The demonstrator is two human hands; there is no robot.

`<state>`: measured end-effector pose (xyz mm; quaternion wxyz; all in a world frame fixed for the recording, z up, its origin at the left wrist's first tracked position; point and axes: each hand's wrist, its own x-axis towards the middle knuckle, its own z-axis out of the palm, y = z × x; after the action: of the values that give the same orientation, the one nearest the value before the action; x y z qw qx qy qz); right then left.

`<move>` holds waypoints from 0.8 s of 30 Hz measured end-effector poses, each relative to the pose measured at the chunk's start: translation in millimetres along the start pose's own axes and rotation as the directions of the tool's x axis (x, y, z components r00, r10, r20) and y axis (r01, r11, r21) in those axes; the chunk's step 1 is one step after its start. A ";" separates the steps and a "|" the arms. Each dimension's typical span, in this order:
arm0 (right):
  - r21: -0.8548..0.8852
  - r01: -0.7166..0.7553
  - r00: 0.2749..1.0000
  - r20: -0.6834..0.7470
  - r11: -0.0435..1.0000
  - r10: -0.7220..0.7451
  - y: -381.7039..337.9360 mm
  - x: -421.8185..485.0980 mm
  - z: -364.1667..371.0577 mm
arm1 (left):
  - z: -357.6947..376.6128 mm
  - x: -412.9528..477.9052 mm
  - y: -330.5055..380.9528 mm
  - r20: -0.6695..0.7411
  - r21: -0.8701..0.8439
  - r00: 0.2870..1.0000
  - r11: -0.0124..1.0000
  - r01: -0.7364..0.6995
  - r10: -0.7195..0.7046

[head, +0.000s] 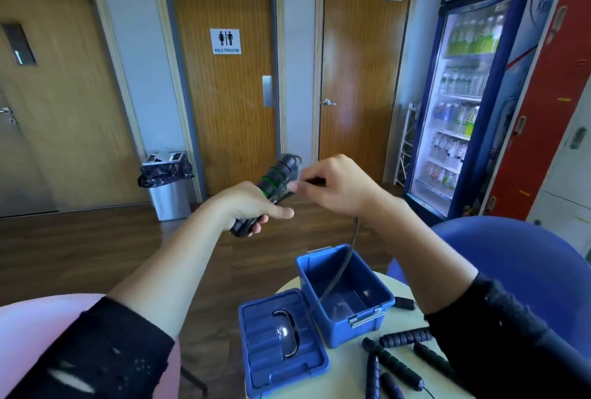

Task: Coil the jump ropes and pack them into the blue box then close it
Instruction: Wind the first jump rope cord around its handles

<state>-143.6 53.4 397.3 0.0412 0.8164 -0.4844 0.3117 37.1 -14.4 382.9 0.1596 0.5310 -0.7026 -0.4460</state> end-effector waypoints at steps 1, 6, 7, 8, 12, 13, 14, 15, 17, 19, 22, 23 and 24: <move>-0.086 0.055 0.998 0.039 0.995 -0.051 -8.5 9.1 -6.5 | 3.6 -1.0 4.0 -0.008 0.114 1.000 0.993 -0.018 0.019; 0.036 0.055 0.961 0.268 0.998 -0.063 -22.6 47.4 -33.1 | 12.7 -19.8 24.6 0.061 0.641 0.982 0.747 -0.176 0.179; 0.142 -0.006 0.956 0.290 0.990 -0.036 -17.5 51.9 -36.2 | 8.9 -22.9 27.0 0.091 0.650 0.974 0.728 -0.217 0.209; 0.226 -0.062 0.953 0.302 0.972 -0.010 -12.4 55.4 -36.5 | 5.1 -26.5 29.0 0.127 0.628 0.958 0.727 -0.279 0.258; 0.431 -0.249 0.899 0.435 0.867 0.042 5.3 58.4 -26.7 | -2.2 -43.9 37.4 0.236 0.461 0.855 0.721 -0.517 0.462; 0.487 -0.273 0.889 0.457 0.830 0.025 11.6 55.7 -20.6 | -4.5 -46.6 37.6 0.254 0.405 0.830 0.724 -0.558 0.497; 0.542 -0.285 0.894 0.447 0.790 0.016 16.9 51.6 -14.2 | -8.3 -47.9 36.2 0.259 0.361 0.817 0.733 -0.577 0.516; 0.583 -0.306 0.901 0.433 0.753 0.031 23.4 47.6 -6.5 | -13.2 -49.5 33.9 0.245 0.322 0.813 0.747 -0.582 0.528; 0.662 -0.412 0.896 0.418 0.626 0.148 21.9 37.6 11.2 | -24.4 -51.0 27.5 0.187 0.250 0.830 0.792 -0.557 0.525; 0.744 -0.465 0.882 0.438 0.481 0.174 17.8 31.2 28.5 | -32.8 -51.0 22.4 0.148 0.156 0.833 0.819 -0.552 0.533; 0.793 -0.439 0.898 0.400 0.423 0.184 5.6 32.9 40.2 | -35.4 -48.0 18.1 0.109 -0.063 0.811 0.819 -0.571 0.574; 0.796 -0.434 0.901 0.382 0.421 0.206 2.5 33.8 41.3 | -35.5 -46.5 17.0 0.081 -0.127 0.811 0.813 -0.569 0.580; 0.801 -0.438 0.899 0.375 0.408 0.228 -0.3 34.8 42.4 | -36.2 -44.6 15.8 0.049 -0.177 0.816 0.809 -0.561 0.576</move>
<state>-111.8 11.3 382.5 -0.4912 0.6361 -0.4132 0.4282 70.0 9.3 426.5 0.2910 0.2593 -0.7997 -0.4568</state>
